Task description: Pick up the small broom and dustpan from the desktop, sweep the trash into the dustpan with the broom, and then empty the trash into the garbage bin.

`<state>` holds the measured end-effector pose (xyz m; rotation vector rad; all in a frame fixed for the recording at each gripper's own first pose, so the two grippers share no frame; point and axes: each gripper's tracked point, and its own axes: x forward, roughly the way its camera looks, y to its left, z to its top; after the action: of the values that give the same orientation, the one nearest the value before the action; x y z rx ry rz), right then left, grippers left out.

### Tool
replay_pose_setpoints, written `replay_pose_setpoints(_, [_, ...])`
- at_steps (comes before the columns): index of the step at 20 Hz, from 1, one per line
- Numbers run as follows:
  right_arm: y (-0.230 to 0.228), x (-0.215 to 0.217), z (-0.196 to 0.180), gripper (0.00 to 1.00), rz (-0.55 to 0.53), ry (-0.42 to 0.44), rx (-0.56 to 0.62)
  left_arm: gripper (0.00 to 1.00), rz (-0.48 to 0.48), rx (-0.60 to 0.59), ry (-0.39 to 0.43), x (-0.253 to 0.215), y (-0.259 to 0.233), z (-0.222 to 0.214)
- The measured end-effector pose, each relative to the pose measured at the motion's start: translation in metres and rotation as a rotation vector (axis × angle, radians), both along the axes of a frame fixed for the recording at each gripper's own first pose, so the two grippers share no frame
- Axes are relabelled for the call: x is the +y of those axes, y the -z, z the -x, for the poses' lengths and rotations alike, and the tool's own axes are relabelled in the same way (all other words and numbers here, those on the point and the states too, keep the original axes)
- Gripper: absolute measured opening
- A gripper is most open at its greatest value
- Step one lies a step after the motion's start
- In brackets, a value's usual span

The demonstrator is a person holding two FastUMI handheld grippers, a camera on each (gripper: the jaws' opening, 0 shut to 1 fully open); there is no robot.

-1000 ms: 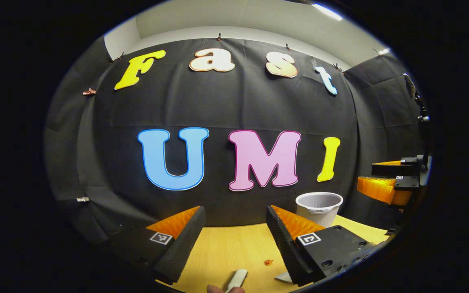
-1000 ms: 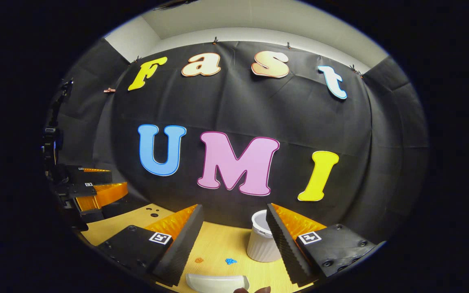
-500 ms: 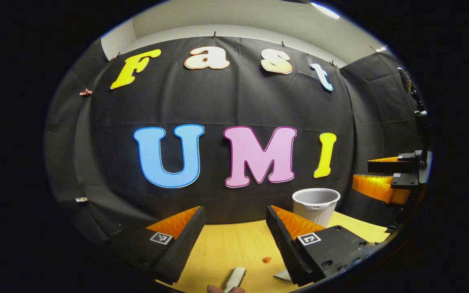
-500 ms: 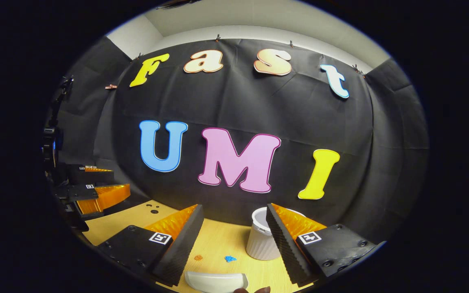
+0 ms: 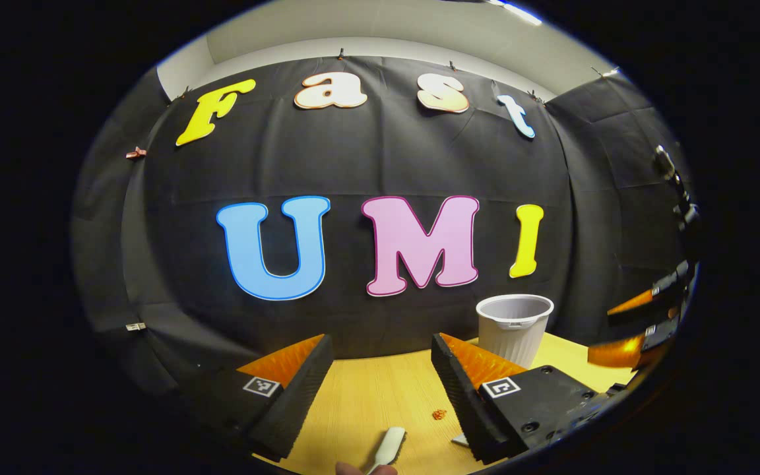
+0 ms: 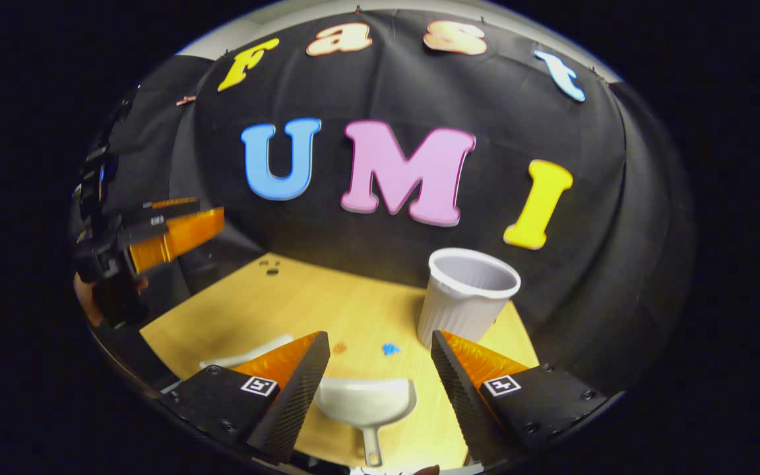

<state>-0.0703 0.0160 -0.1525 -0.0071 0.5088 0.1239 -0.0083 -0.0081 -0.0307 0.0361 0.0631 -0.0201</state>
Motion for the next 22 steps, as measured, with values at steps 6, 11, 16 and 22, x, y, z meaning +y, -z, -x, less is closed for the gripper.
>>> replay_pose_setpoints(6, [0.109,0.007,0.056,0.95,0.014,-0.047,0.32,0.94,-0.01,0.041,-0.012,0.005,0.016,0.01])
replay_pose_setpoints(11, [0.187,0.012,0.075,0.94,-0.001,-0.058,0.512,0.94,-0.014,0.071,-0.059,0.018,0.022,0.021])
replay_pose_setpoints(16, [0.255,0.005,0.069,0.93,0.041,-0.046,0.62,0.94,-0.039,0.09,-0.104,0.032,0.025,0.032])
replay_pose_setpoints(22, [0.293,0.008,0.059,0.9,0.011,-0.012,0.691,0.94,-0.046,0.118,-0.141,0.04,0.032,0.039])
